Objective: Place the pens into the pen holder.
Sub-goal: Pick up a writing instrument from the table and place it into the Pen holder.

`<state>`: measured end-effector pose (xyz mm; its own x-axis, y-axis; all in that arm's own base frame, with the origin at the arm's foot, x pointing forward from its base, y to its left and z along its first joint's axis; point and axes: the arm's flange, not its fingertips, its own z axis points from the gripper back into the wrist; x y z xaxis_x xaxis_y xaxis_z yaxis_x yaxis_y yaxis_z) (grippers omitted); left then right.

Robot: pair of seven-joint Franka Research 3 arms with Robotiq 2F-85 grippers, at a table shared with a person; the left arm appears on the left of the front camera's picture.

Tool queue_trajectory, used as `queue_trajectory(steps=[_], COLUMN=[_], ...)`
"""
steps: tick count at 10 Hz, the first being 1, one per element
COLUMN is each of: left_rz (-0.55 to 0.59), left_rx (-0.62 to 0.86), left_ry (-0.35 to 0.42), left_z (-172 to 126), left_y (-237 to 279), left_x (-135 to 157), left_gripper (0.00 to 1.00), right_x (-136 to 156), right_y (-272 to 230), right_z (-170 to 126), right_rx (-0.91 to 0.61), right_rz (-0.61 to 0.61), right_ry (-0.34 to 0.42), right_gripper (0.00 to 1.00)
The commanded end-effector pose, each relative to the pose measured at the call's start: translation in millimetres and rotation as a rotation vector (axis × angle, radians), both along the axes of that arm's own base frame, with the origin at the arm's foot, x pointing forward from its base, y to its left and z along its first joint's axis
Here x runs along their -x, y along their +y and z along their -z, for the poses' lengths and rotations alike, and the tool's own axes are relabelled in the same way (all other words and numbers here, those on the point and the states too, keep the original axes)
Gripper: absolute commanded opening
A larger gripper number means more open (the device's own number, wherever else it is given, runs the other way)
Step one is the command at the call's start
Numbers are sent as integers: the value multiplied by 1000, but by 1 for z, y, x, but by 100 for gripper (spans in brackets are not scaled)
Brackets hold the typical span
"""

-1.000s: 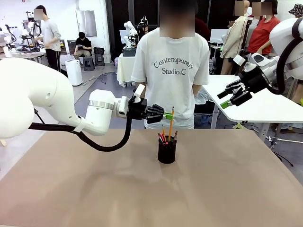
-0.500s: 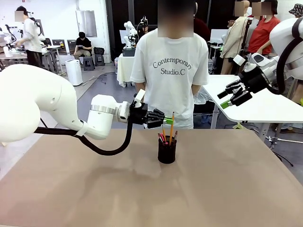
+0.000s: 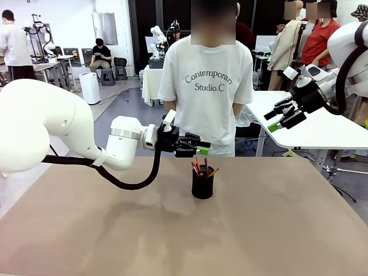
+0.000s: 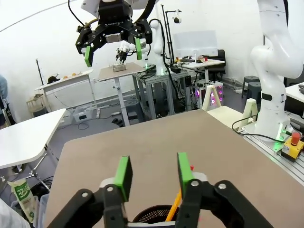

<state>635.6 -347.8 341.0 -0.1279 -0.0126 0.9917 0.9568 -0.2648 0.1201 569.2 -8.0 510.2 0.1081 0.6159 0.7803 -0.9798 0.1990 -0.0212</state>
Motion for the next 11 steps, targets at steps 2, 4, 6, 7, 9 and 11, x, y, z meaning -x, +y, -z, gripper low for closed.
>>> queue_trajectory(steps=[2, 4, 6, 7, 9, 11], left_rz=[21, 19, 15, 5, 7, 7], left_rx=[19, 19, 14, 8, 7, 7], left_ry=[-13, -17, -23, -8, -5, -5], left_z=[-5, -9, -11, -12, -6, -6], left_y=[1, 3, 3, 2, -1, -1], left_x=[0, 3, 5, 5, 1, 1], left_gripper=[100, 100, 100, 100, 100, 100], right_x=[0, 0, 0, 0, 0, 0], right_y=[0, 0, 0, 0, 0, 0], right_z=[-2, -2, -2, -2, -2, -2], right_rx=[1, 1, 1, 1, 1, 1], right_rz=[0, 0, 0, 0, 0, 0], right_ry=[-5, -5, -5, -5, -5, -5], right_gripper=[100, 100, 100, 100, 100, 100])
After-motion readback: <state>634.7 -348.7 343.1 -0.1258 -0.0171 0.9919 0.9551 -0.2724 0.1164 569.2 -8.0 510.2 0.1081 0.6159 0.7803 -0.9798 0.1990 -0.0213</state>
